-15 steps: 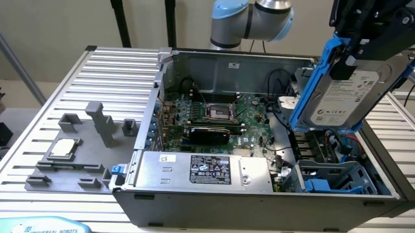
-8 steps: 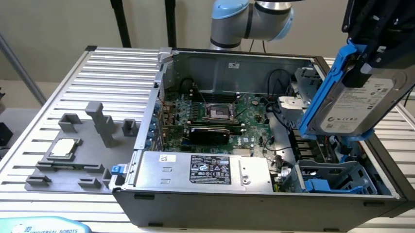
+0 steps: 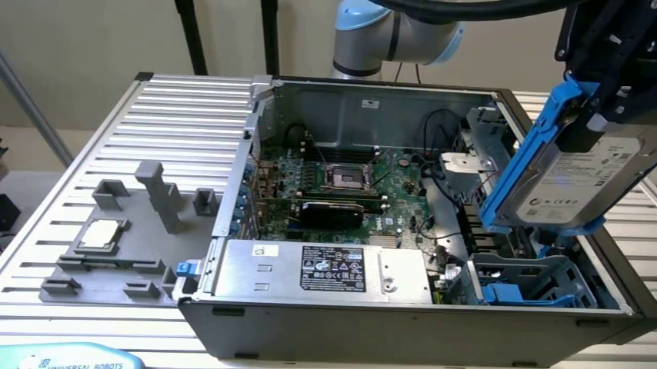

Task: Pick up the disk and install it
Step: 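Pick up the disk, then insert the disk into the insertion slot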

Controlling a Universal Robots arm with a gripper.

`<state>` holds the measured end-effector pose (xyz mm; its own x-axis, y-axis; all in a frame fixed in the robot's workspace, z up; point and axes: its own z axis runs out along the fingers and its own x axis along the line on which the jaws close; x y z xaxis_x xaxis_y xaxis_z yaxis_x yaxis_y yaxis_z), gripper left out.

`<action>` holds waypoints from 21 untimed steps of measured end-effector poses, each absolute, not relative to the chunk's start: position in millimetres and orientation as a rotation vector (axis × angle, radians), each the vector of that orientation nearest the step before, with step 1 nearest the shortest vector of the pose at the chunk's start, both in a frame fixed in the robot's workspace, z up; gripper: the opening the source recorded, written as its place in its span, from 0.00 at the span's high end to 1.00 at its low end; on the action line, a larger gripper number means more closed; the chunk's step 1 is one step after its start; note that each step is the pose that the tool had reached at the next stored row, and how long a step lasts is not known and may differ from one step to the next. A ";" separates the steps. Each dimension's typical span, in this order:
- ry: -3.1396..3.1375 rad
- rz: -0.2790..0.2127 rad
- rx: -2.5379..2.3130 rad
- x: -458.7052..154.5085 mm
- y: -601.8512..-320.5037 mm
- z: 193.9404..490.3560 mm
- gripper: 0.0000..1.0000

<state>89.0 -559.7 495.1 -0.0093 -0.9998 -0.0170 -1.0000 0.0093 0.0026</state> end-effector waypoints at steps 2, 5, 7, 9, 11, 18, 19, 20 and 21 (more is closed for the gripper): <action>2.226 0.021 -2.203 89.3 -562.4 495.0 0.67; 2.230 0.019 -2.200 89.5 -565.3 494.3 0.67; 2.234 0.019 -2.196 89.5 -566.9 493.6 0.67; 2.238 0.018 -2.192 89.8 -568.1 492.9 0.67; 2.240 0.015 -2.192 90.8 -568.2 492.7 0.67; 2.241 0.015 -2.192 91.3 -568.3 492.7 0.67; 2.241 0.015 -2.192 91.3 -568.3 492.7 0.67; 2.241 0.015 -2.192 91.3 -568.3 492.7 0.67; 2.241 0.015 -2.192 91.3 -568.3 492.7 0.67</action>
